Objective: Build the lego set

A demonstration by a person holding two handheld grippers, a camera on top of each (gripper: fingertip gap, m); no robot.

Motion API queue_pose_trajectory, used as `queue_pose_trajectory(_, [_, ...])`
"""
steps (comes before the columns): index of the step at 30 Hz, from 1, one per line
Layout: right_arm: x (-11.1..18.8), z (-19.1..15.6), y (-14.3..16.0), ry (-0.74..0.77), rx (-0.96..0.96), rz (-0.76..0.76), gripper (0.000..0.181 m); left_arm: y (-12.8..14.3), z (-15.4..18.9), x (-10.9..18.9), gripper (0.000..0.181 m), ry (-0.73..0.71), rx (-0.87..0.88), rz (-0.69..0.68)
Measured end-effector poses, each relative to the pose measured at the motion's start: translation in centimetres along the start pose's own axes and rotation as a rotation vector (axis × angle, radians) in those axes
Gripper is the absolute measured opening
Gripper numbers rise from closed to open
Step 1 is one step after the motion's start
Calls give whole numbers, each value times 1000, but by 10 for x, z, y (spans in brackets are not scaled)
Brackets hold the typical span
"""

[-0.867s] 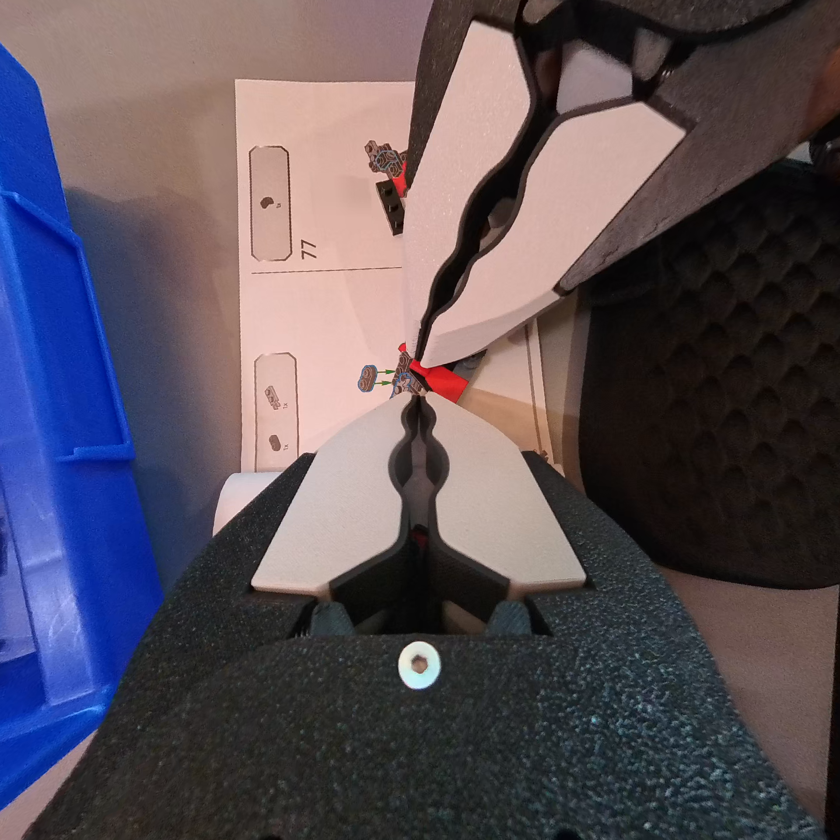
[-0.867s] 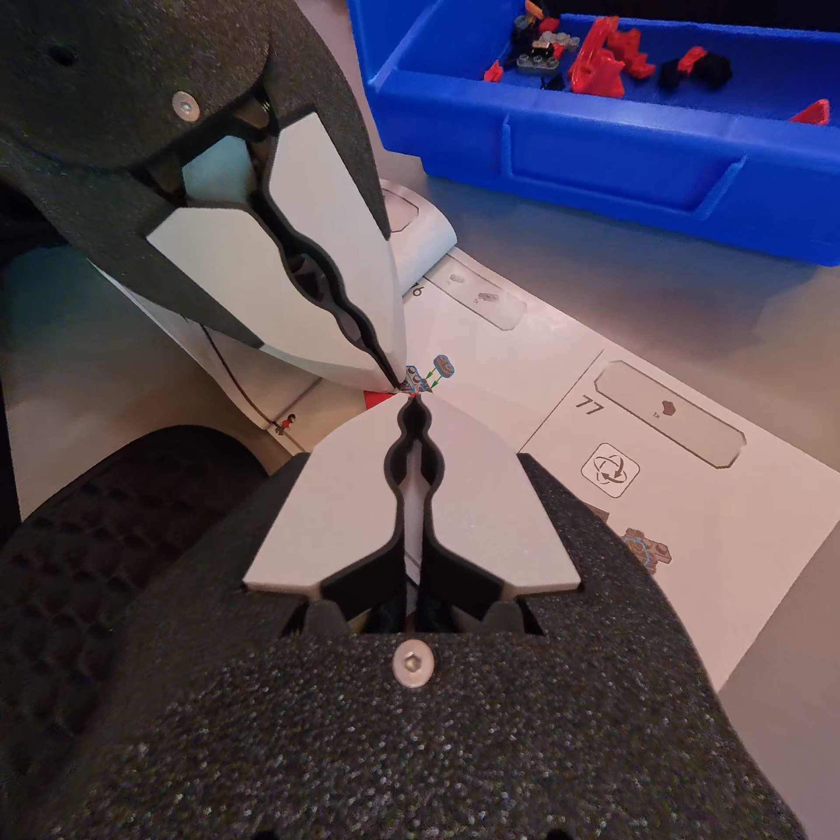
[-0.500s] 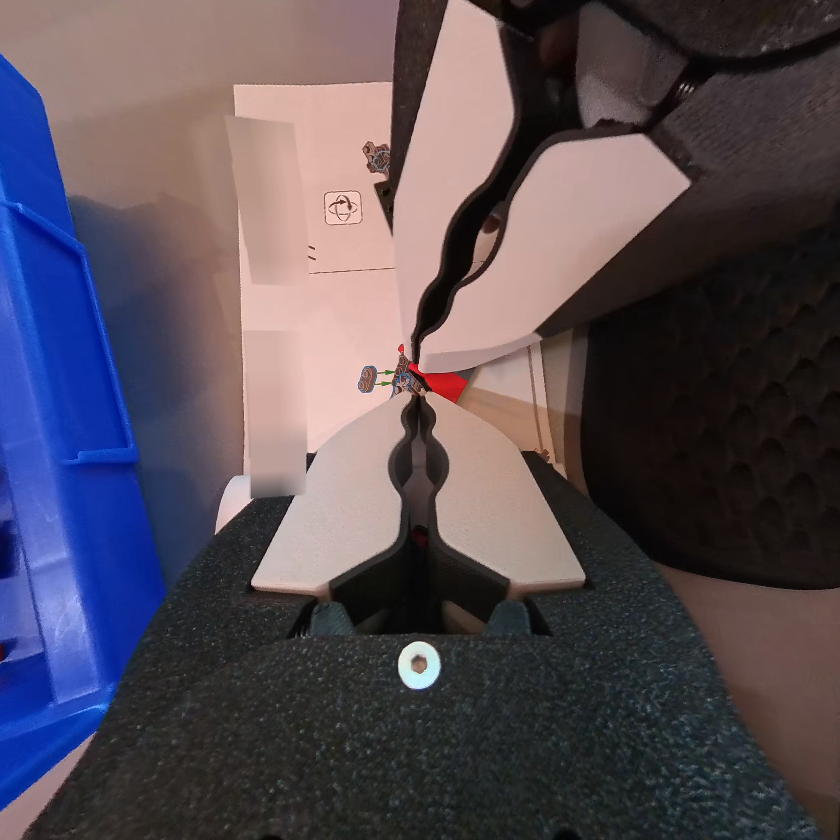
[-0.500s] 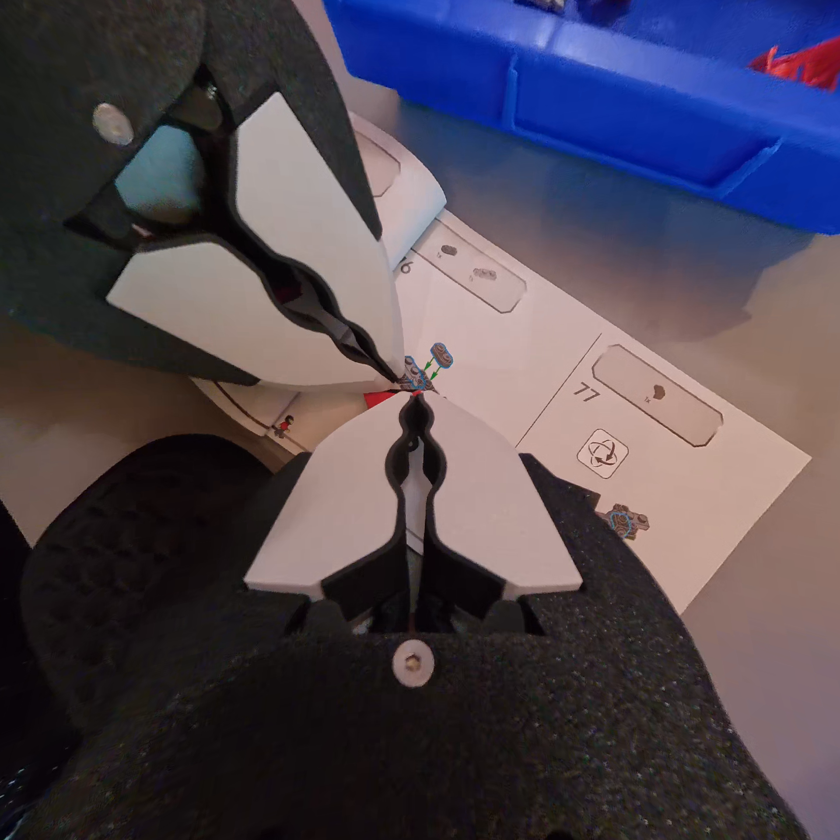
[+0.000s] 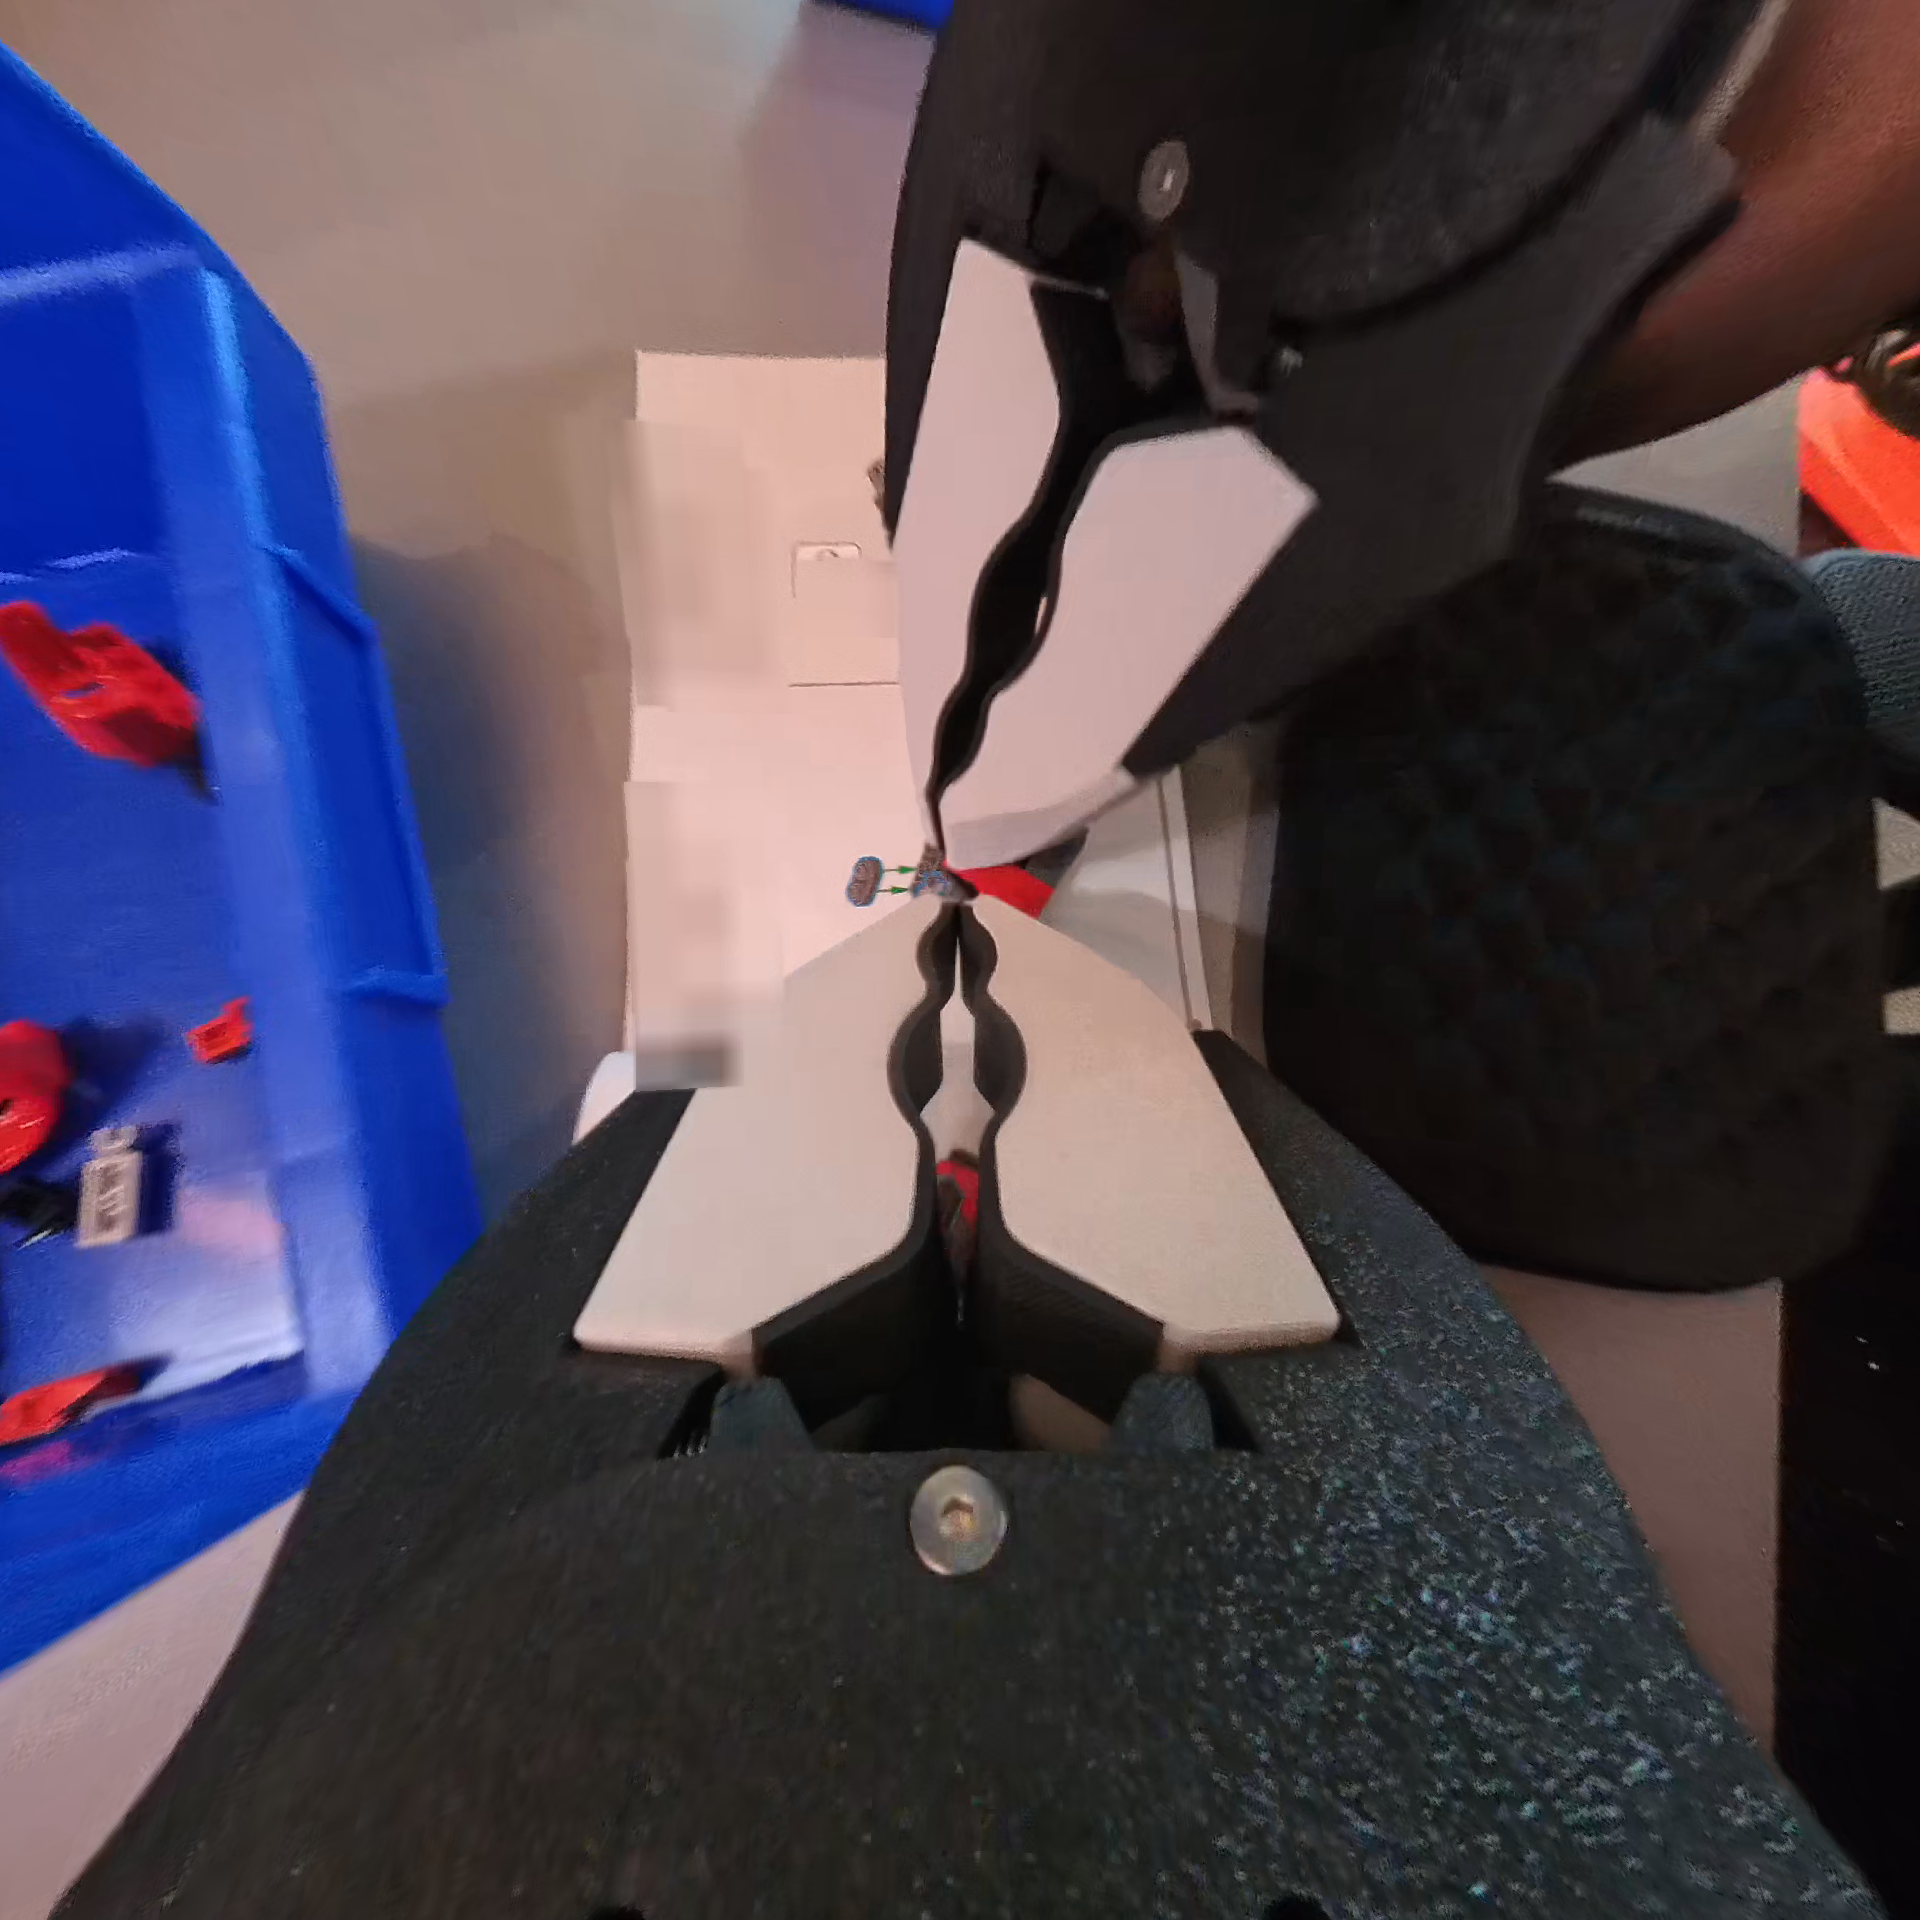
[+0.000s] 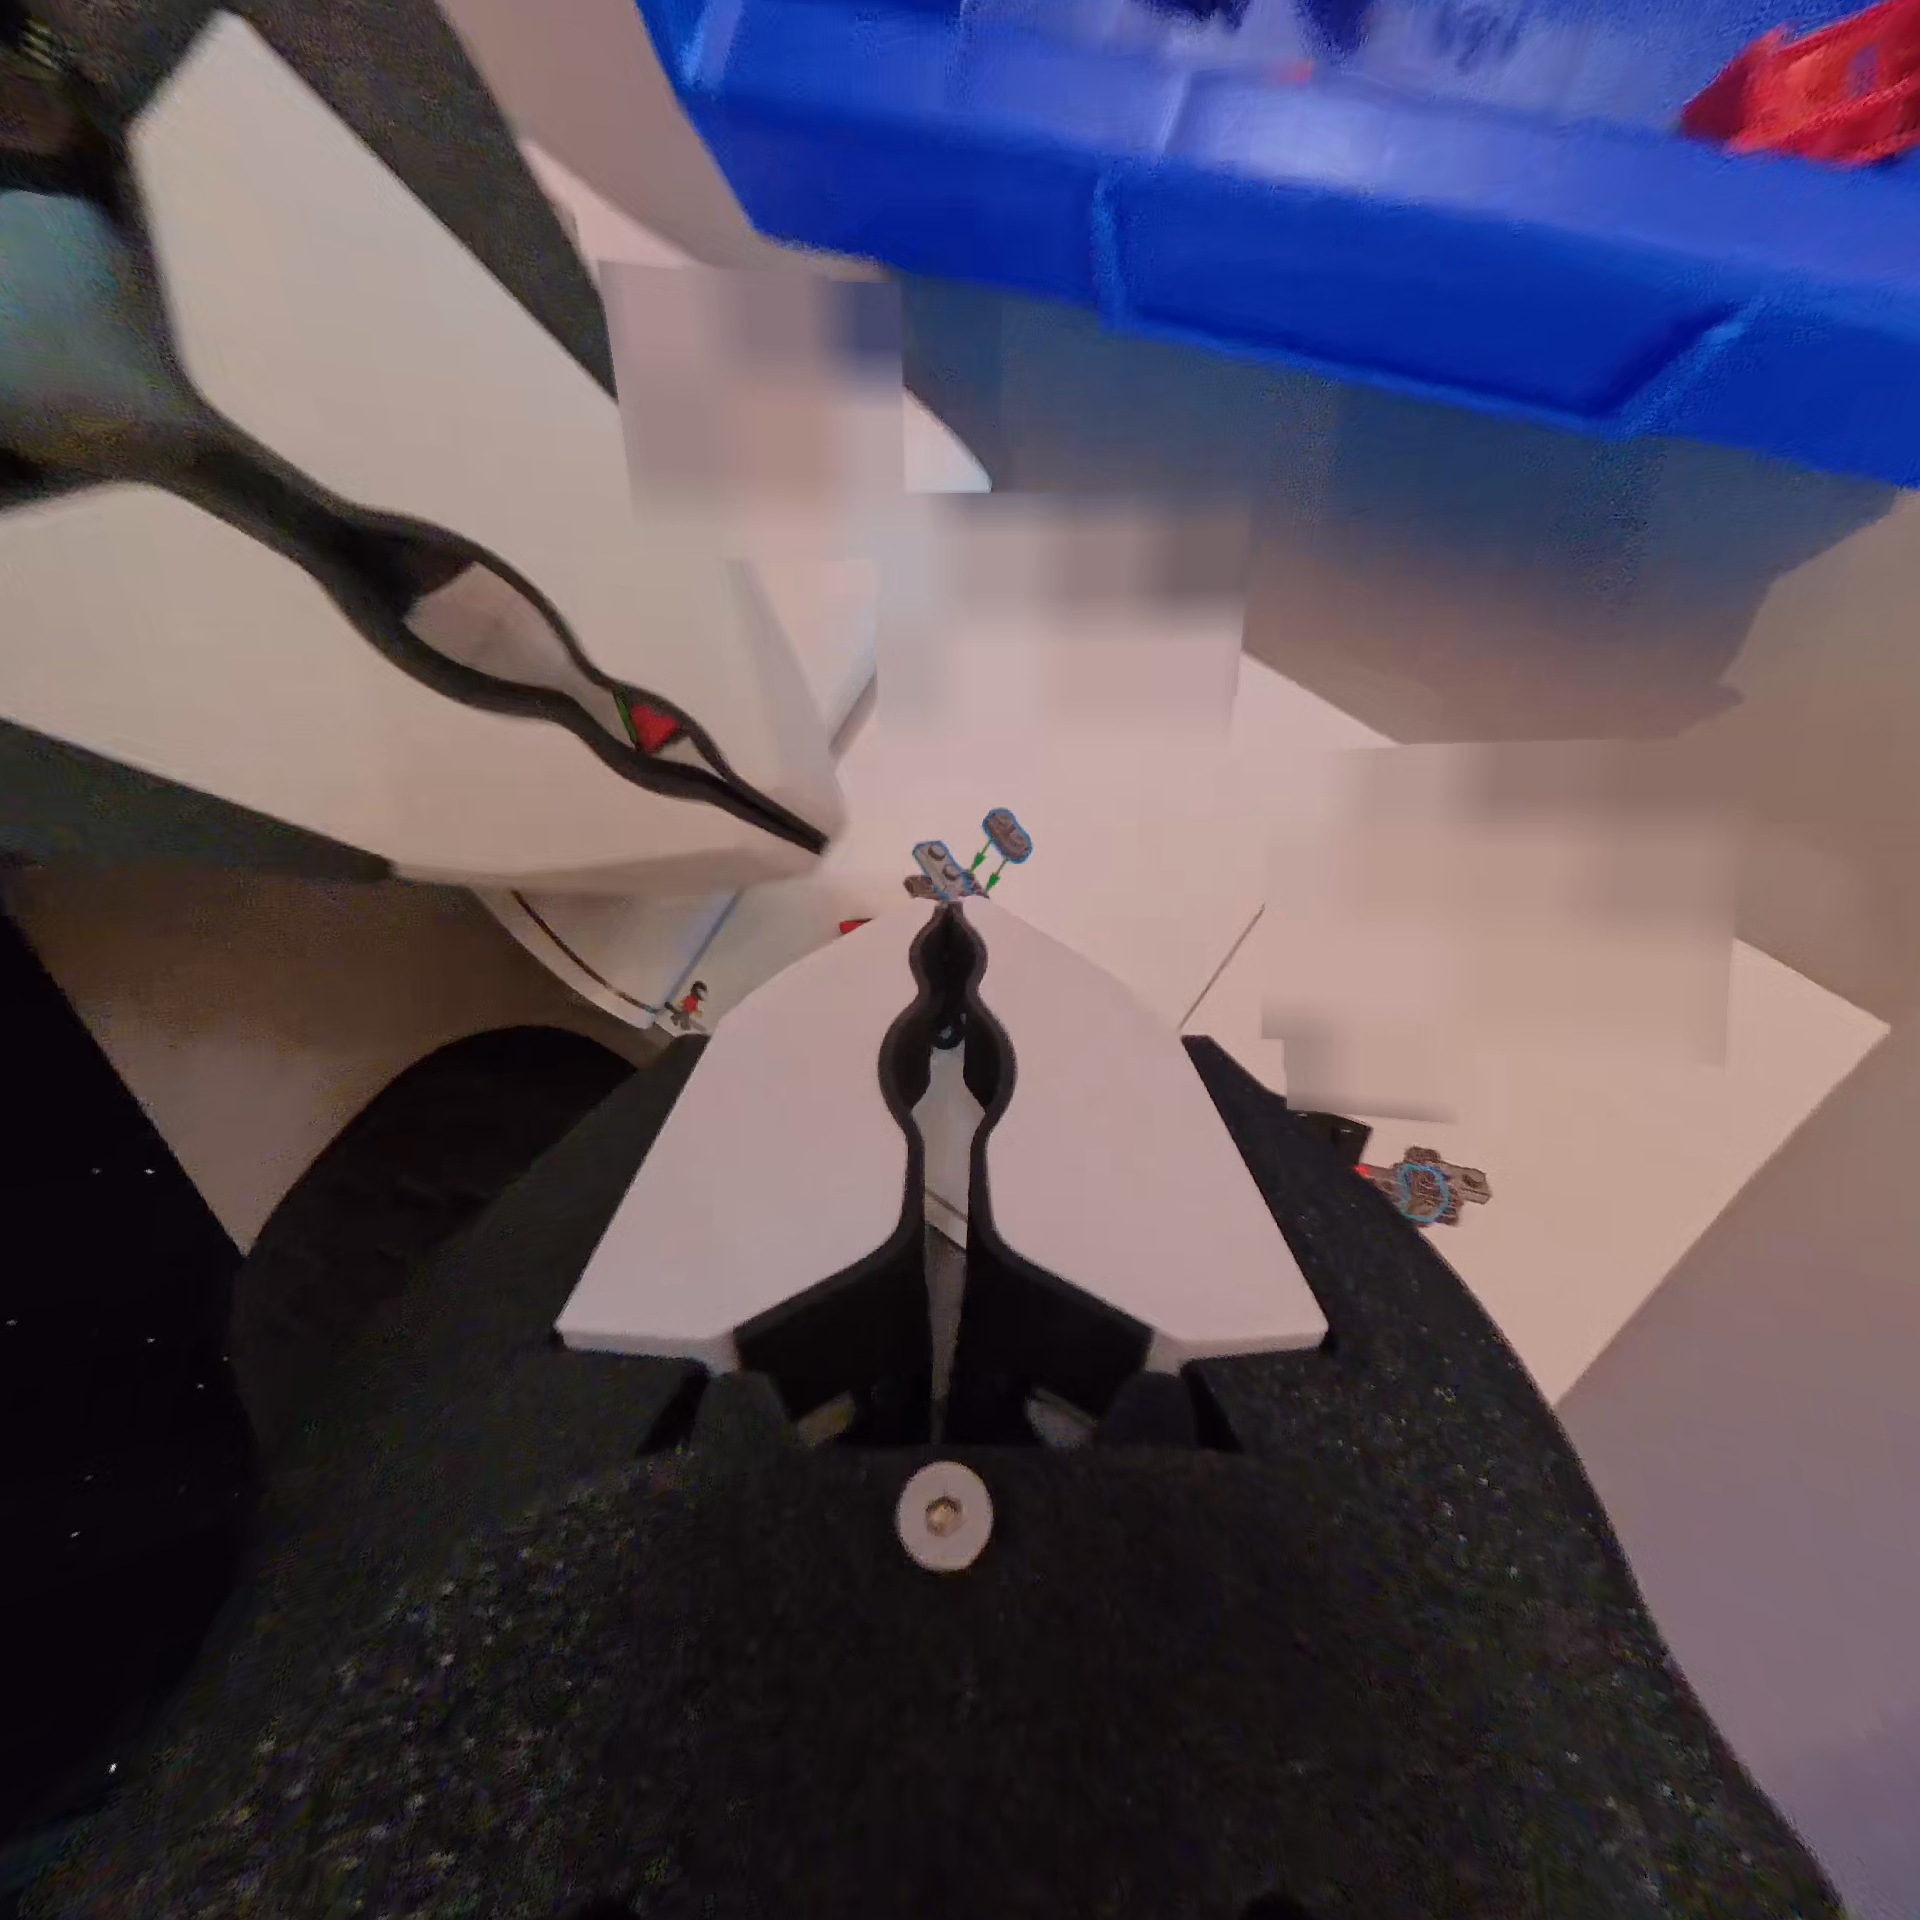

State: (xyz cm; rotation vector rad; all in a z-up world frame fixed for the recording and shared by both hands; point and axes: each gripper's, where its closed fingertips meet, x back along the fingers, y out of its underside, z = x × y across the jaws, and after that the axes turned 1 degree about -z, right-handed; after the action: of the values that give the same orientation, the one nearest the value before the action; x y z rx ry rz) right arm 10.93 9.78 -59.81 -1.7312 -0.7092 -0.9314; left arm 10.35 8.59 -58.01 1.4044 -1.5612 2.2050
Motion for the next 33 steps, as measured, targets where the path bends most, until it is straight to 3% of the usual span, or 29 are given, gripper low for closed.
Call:
queue_pose_trajectory(1, [6,3,-4,4,-1,33,0,-3,-2,9,0,-14,4,22])
queue_pose_trajectory(2, [11,6,-5,13,8,53,11,-7,-4,20,0,-26,15,52])
queue_pose_trajectory(8, [29,-3,-3,-41,133,152,30,-22,-15,100,0,-125,74,305])
queue_pose_trajectory(13, [7,-9,24,4,221,111,48,-5,-21,166,3,-174,154,527])
queue_pose_trajectory(16, [5,-12,15,26,242,211,47,20,-26,188,7,-214,197,572])
queue_pose_trajectory(20, [1,-9,8,20,229,252,48,54,-36,199,17,-267,283,555])
queue_pose_trajectory(24, [-9,-7,14,49,276,190,49,69,-23,196,37,-193,280,528])
queue_pose_trajectory(33, [-10,-7,13,30,283,181,40,100,8,150,57,-44,164,255])
